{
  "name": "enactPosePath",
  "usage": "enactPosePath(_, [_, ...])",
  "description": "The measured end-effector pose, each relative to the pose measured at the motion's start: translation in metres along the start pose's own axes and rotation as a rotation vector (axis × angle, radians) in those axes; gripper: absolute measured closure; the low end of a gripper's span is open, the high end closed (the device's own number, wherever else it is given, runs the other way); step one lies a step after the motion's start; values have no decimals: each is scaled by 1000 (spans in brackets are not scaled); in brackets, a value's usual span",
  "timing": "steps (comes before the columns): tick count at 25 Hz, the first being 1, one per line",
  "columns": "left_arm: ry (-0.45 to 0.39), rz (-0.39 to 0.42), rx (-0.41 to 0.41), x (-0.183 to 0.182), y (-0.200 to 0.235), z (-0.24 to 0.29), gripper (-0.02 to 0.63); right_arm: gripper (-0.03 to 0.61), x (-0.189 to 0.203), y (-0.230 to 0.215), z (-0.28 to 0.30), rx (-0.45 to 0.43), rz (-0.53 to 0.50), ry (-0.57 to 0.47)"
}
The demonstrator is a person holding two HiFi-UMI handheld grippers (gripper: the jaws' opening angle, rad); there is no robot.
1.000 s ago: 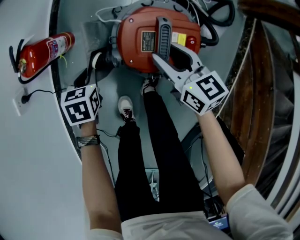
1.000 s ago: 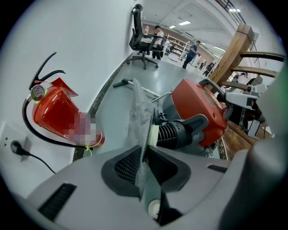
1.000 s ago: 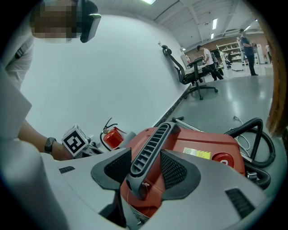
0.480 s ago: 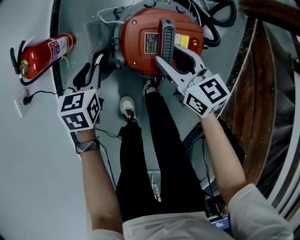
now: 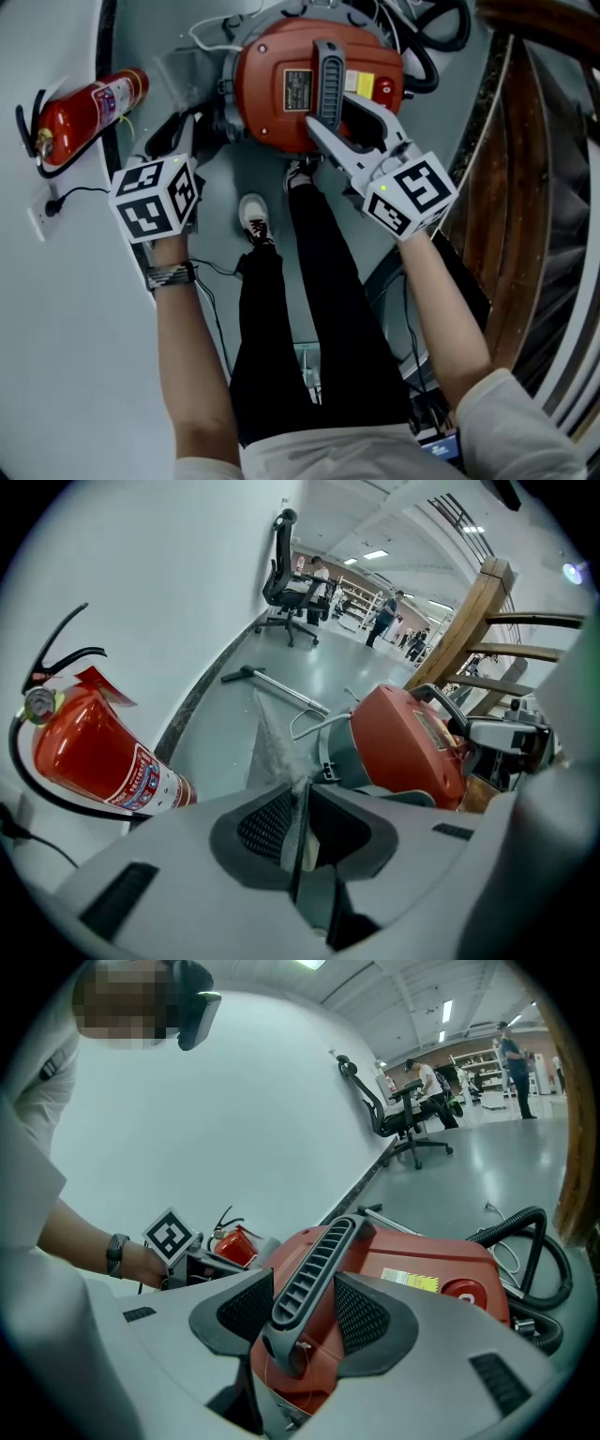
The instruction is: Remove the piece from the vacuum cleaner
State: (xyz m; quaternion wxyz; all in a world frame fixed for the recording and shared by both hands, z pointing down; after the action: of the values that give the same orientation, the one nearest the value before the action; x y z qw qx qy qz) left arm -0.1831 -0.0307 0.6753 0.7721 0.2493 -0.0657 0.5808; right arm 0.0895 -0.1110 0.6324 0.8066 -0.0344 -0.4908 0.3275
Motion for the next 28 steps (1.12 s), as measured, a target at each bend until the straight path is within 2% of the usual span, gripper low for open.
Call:
enactPosePath(3, [-8,-32,1,1,-1,0,577,380,0,0,0,1,-2,-2])
enactPosePath(7, [-21,-73,-33,2,-1,-1,581,380,0,0,0,1,-1,-1])
enactPosePath(13, [-50,-184,-95,5,1,-3,583,380,0,0,0,-2,1,-1])
enactPosePath(16, [-59,-203,-112,6,3,-5,583,380,0,0,0,-2,1,0])
enactPosePath(24, [-81,-249,-117,8,5,-6,584,380,0,0,0,0,-1,-2])
enactPosePath(28, [-93,-309,-110,10,7,-5,583,380,0,0,0,1,-2,-3])
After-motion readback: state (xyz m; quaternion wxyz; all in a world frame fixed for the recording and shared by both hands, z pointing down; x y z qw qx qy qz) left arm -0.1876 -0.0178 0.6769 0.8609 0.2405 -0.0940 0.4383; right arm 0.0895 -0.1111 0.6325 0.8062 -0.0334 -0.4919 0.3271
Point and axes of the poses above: the fingertips, and each gripper's own axes: z forward along the fingers, y to its left, x out of its underside, the point moved 9 cm from there along -z, backward along the fingers, and after that the axes turned 7 degrees about -z, right-handed, at the moved point
